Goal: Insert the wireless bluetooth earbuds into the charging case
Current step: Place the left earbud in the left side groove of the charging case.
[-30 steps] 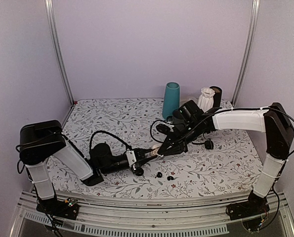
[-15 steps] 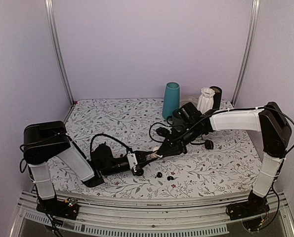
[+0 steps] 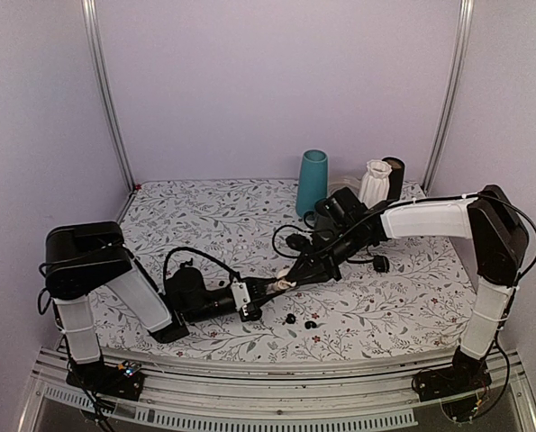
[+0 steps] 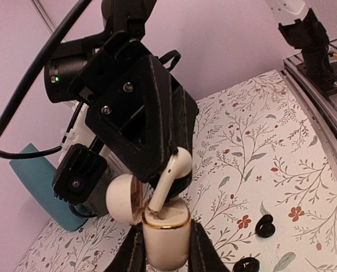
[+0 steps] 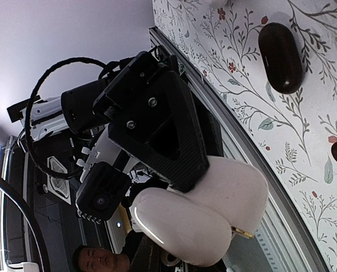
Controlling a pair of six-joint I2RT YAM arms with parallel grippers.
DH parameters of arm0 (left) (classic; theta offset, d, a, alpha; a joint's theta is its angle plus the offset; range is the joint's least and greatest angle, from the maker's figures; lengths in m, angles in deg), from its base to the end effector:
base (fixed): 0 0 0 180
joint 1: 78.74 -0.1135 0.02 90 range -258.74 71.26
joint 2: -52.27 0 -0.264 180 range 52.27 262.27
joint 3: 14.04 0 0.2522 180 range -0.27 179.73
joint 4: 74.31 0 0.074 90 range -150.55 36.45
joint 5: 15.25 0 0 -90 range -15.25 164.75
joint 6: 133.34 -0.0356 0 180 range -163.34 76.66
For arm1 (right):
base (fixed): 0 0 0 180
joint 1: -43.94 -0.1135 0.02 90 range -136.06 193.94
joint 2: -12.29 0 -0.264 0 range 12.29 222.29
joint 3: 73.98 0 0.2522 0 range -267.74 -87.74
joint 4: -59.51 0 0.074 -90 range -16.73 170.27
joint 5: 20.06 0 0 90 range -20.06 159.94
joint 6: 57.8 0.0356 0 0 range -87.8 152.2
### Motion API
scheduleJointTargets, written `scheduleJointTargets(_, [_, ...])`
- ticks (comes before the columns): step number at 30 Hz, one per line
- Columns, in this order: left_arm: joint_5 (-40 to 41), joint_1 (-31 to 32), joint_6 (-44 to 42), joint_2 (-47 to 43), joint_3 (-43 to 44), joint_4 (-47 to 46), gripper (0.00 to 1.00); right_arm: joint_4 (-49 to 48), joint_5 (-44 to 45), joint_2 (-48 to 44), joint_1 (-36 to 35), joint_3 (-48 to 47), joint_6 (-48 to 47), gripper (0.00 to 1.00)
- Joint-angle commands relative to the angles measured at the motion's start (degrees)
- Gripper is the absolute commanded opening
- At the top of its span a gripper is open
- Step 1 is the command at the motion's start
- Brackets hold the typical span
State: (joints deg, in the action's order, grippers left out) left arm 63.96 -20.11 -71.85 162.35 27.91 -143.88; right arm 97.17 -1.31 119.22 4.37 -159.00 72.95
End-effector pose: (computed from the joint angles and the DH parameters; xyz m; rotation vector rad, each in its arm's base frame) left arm 0.1575 -0.2712 0.1301 1.1891 1.0300 -0.5600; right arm 0.2669 0.2643 0.1983 0.4048 -2.1975 -1.5858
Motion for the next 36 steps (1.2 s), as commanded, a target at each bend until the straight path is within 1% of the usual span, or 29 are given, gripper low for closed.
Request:
scheduleJointTargets(1, [-0.3,1.3,-0.6,1.0,0.7,-8.4,0.0,-0.1,0.4,1.3,0.5,0.6,0.2,0.07])
scheduleJointTargets(22, [-0.6,1.1,0.2,2.0,3.3,-7.8,0.0,1.3,1.3,1.8,0.5,1.6,0.4,0.07])
scheduleJointTargets(36, [-0.1,1.5,-0.6,1.4,1.9,-10.0,0.0,0.1,3.0,2.2,0.6,1.6,7.4,0.11])
